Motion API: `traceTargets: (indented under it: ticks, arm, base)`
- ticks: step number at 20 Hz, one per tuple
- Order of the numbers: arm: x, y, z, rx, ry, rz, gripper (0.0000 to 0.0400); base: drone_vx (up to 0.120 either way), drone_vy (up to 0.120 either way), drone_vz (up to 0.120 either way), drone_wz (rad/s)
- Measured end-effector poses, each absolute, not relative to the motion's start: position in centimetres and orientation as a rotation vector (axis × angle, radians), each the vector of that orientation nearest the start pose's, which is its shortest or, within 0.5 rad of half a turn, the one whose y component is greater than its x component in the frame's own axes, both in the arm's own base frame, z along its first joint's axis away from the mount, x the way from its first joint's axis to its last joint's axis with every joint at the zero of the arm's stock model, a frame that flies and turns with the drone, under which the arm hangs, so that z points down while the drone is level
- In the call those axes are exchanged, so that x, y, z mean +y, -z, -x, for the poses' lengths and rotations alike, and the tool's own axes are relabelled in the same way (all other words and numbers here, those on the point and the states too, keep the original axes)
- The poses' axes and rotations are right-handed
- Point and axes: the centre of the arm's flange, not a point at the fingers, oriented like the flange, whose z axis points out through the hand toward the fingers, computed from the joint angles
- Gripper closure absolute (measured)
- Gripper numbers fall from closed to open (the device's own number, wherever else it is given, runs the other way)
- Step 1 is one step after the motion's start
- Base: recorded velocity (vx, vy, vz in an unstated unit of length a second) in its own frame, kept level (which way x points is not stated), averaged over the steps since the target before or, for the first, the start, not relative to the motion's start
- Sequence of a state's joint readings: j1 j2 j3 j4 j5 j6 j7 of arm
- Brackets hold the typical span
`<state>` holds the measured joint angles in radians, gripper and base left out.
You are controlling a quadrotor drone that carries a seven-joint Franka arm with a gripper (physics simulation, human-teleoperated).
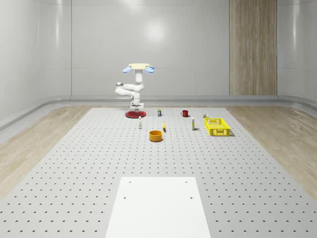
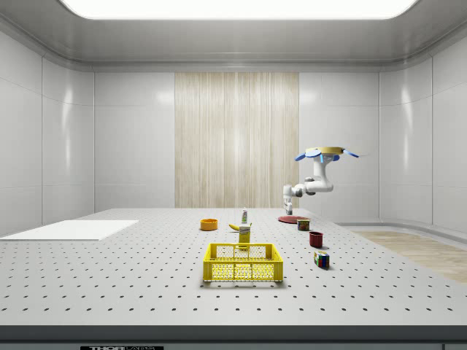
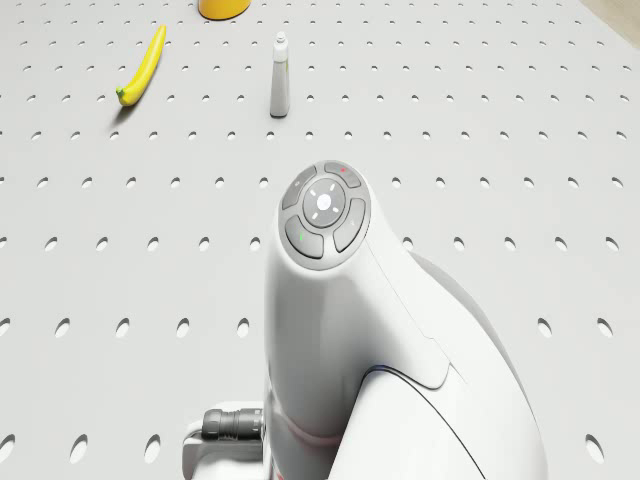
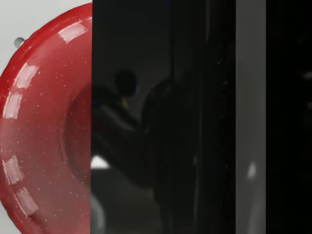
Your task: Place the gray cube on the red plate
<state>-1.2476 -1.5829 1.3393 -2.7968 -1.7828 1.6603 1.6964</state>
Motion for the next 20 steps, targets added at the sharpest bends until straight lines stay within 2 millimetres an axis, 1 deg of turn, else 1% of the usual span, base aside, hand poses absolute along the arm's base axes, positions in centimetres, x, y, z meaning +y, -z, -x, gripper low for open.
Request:
traceTargets:
  ticks: [3, 6, 8, 10, 14, 20]
  arm:
    - [0.4, -51.7, -32.7, -0.002, -0.786, -0.001, 0.0149]
    - [0.4, -52.4, -32.7, -0.002, -0.786, -0.001, 0.0077]
    - [0.4, -52.5, -32.7, -0.002, -0.786, -0.001, 0.0047]
    - [0.4, -52.2, -32.7, -0.002, -0.786, -0.001, 0.0028]
    - [0.4, -50.9, -32.7, -0.002, -0.786, -0.001, 0.0010]
    - [0.4, -49.9, -32.7, -0.002, -0.786, -0.001, 0.0003]
  base:
    - [0.000, 0.000, 0.000, 0.000]
    - [0.000, 0.000, 0.000, 0.000]
    - [0.000, 0.000, 0.000, 0.000]
    - [0.000, 0.000, 0.000, 0.000]
    - [0.000, 0.000, 0.000, 0.000]
    - [0.000, 0.000, 0.000, 0.000]
